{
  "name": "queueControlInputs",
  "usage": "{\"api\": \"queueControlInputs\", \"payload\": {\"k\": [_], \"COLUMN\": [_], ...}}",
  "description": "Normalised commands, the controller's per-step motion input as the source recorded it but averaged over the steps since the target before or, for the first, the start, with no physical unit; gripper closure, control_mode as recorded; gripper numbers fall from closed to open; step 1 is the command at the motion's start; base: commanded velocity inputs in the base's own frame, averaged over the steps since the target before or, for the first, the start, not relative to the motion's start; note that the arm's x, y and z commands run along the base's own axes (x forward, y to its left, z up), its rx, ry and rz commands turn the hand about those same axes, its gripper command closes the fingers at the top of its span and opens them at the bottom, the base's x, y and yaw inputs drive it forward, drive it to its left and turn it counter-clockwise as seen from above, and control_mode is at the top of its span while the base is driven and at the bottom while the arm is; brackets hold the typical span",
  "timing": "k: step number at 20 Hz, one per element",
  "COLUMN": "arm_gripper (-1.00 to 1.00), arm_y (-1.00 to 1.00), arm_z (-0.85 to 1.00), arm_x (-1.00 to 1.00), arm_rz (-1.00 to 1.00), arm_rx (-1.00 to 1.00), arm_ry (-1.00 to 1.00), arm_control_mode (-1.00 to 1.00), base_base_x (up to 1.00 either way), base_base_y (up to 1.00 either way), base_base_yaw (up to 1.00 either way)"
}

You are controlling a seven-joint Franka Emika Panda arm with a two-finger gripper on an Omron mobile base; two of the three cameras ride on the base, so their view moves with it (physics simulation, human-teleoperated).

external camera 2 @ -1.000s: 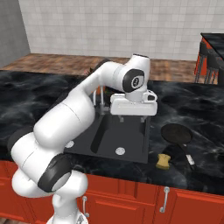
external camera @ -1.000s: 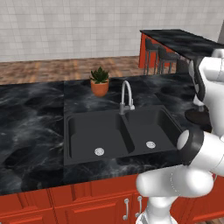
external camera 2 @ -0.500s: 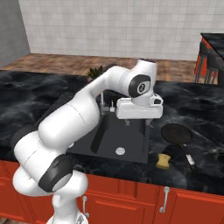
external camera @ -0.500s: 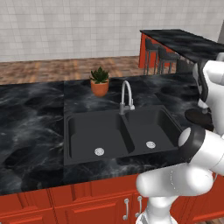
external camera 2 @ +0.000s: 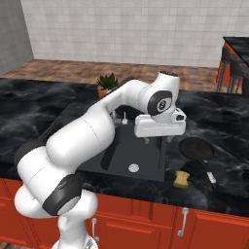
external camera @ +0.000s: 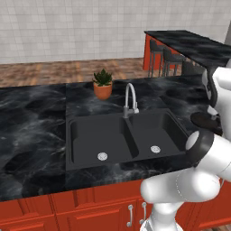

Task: Pick the pan and sponge and place them into the sink. Then turn on the water.

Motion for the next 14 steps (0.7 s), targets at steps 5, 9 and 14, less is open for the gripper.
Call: {"api": "queueControlInputs", "payload": {"k": [5,9,14], "arm_gripper": [-1.00,-1.00,-1.00], "arm_y": [-0.24,-0.24,-0.22], "arm_z": [-0.06,-0.06,-0.07], "arm_x": [0.08,0.11,0.11], "arm_rz": [0.00,0.00,0.00], "arm_rx": [0.00,0.00,0.00], "arm_ry": [0.01,0.01,0.00], "arm_control_mode": [-1.00,-1.00,-1.00], "base_base_x": [0.00,0.00,0.00], "base_base_y": [0.00,0.00,0.00], "base_base_yaw": [0.00,0.00,0.00]}}
